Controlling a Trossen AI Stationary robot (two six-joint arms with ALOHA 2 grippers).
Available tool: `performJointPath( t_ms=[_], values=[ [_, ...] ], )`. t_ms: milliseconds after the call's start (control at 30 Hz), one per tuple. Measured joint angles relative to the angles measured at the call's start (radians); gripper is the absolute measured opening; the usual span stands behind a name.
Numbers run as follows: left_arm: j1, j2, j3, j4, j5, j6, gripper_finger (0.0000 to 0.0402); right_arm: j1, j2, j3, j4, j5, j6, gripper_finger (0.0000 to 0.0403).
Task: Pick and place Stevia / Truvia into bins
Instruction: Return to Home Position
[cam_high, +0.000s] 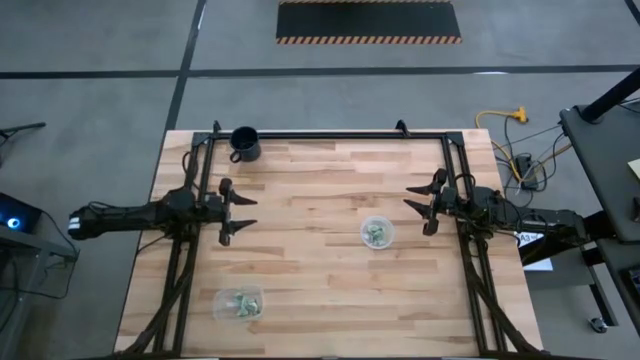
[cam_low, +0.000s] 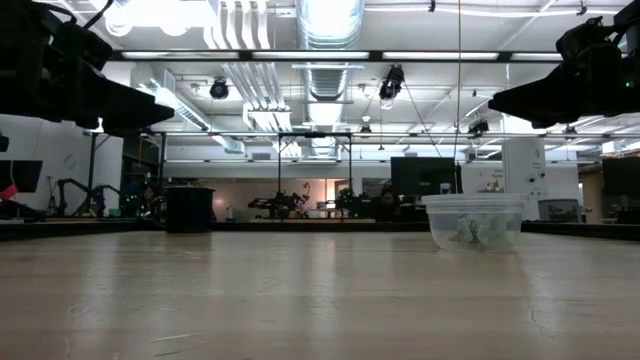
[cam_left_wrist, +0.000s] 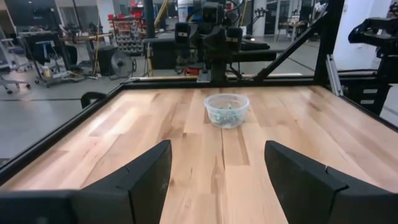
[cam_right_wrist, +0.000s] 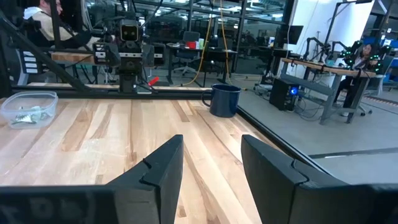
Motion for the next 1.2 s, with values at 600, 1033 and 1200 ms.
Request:
performJointPath(
  t_ms=[600,1033,1200],
  values=[
    [0.000,0.031,0.000,0.002,0.002,0.000,0.0240,0.000,0.000,0.000,0.000,0.000,0.000,0.0153],
    [0.001,0.032,0.000,0.002,0.002,0.000,0.0240,0.000,0.000,0.000,0.000,0.000,0.000,0.0153],
    [0.001,0.032,0.000,0.003,0.002,0.000,0.0240,0.000,0.000,0.000,0.000,0.000,0.000,0.0153]
  ],
)
